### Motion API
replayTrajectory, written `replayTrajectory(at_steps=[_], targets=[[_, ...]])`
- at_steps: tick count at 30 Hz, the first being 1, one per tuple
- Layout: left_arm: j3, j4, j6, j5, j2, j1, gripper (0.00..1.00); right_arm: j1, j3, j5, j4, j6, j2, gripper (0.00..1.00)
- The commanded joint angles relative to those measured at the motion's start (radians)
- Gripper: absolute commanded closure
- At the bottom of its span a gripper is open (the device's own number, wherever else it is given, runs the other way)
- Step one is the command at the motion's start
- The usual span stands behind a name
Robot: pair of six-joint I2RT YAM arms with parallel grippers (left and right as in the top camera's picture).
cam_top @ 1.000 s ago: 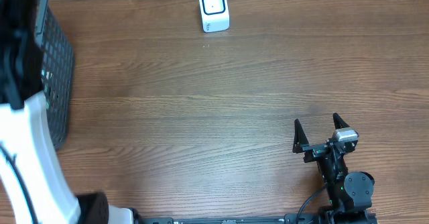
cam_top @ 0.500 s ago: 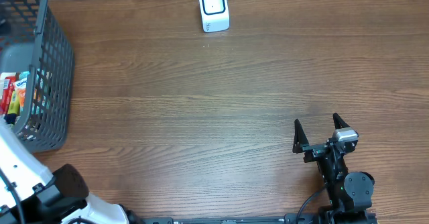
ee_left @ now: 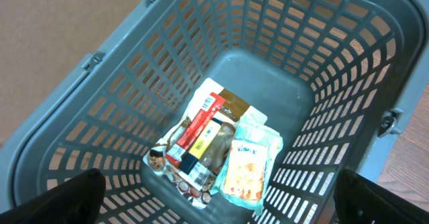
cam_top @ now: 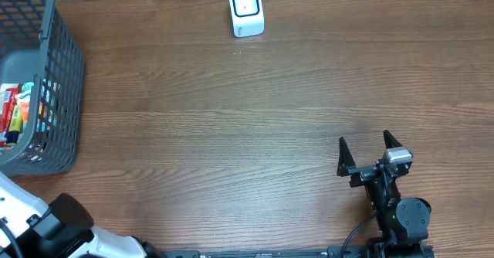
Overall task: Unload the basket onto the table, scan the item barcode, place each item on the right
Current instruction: 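Move the left gripper up and over into the grey basket, then grasp the green-and-white wipes pack in the basket with the left gripper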
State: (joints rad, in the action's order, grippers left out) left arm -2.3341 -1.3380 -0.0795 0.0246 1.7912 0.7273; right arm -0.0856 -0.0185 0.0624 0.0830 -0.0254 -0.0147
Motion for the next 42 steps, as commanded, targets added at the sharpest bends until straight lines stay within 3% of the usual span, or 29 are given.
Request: replayTrajectory(at_steps=[1,14,24,33,42], targets=[[-0.017,0.005,0.016,0.033,-0.019,0.006,0.00,0.003,0.011,-0.009,-0.005,0.007,0.012,0.00],[0.015,0.020,-0.059,0.048,-0.014,0.006,0.00,0.003,0.011,-0.009,-0.005,0.007,0.012,0.00],[0.298,0.098,-0.114,-0.005,0.018,0.007,0.00,0.003,0.011,-0.009,-0.005,0.007,0.012,0.00],[0.486,0.238,-0.267,0.107,0.021,0.007,0.00,0.003,0.011,-0.009,-0.005,0.007,0.012,0.00],[0.493,0.273,-0.291,0.186,0.072,0.007,0.01,0.003,0.011,-0.009,-0.005,0.007,0.012,0.00]])
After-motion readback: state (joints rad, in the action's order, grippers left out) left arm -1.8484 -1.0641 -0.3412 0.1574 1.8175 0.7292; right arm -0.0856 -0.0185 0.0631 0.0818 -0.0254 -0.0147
